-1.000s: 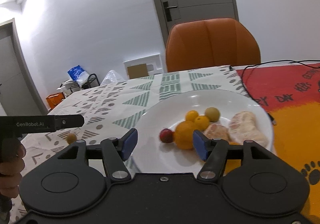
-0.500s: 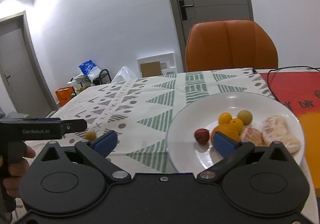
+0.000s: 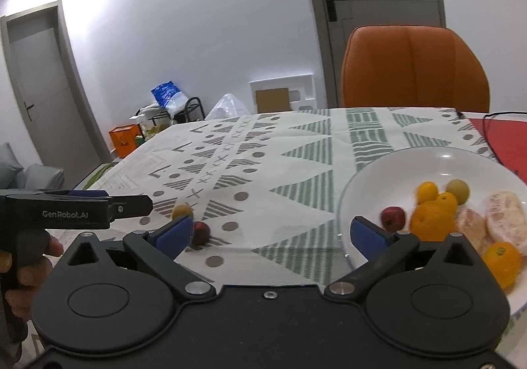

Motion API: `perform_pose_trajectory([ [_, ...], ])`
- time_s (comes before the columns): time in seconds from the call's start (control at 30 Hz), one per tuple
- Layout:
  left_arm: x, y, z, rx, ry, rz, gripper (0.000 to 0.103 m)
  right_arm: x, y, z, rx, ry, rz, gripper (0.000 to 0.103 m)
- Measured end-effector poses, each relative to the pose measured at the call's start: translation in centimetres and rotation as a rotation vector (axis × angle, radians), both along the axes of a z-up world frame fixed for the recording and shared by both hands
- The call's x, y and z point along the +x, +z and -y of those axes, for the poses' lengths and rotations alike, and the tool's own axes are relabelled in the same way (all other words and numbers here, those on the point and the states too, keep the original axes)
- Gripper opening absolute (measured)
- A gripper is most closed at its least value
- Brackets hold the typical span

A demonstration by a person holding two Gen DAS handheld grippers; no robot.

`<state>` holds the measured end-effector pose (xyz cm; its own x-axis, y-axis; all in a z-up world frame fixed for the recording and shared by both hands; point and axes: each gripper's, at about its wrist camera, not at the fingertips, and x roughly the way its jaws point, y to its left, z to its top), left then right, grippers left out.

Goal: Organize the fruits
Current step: 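Withdraw both tools toward the last fruit on the table, then grasp the red apple with the right tool while the left grasps the yellow plum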

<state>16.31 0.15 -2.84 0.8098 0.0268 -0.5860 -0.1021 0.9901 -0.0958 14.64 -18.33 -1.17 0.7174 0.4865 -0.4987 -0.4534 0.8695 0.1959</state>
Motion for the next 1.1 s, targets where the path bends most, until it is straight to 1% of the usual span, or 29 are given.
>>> perform_pose_trajectory([
  [0.1,-0.2,-0.1,-0.5,0.001,0.005,0.005,0.089,0.0,-0.2,-0.9,-0.008,0.016,-0.005,0.103],
  [0.27,-0.2,-0.6,-1.4,-0.020,0.018,-0.013,0.083,0.3,-0.5,-2.3,-0.012,0.043,-0.014,0.103],
  [0.4,-0.3,-1.0,-2.0,-0.025,0.025,-0.016,0.082,0.5,-0.9,-3.4,-0.016,0.066,-0.022,0.103],
  [0.5,-0.3,-1.2,-2.5,-0.035,0.028,-0.018,0.077,0.9,-1.3,-4.0,-0.011,0.072,-0.036,0.101],
  [0.57,-0.2,-1.3,-2.9,-0.047,0.031,-0.022,0.072,1.2,-1.6,-4.5,-0.009,0.079,-0.050,0.095],
  [0.67,-0.3,-1.6,-3.5,-0.061,0.037,-0.028,0.067,1.5,-1.8,-5.2,-0.016,0.094,-0.057,0.091],
  [0.77,-0.2,-1.7,-3.8,-0.071,0.040,-0.032,0.065,1.7,-2.0,-6.0,-0.025,0.110,-0.065,0.082],
  [0.87,-0.2,-1.8,-4.0,-0.081,0.040,-0.030,0.064,2.0,-2.3,-6.9,-0.037,0.135,-0.073,0.076],
  [1.1,-0.1,-1.9,-4.1,-0.104,0.037,-0.024,0.064,2.6,-2.9,-8.5,-0.064,0.160,-0.086,0.068],
])
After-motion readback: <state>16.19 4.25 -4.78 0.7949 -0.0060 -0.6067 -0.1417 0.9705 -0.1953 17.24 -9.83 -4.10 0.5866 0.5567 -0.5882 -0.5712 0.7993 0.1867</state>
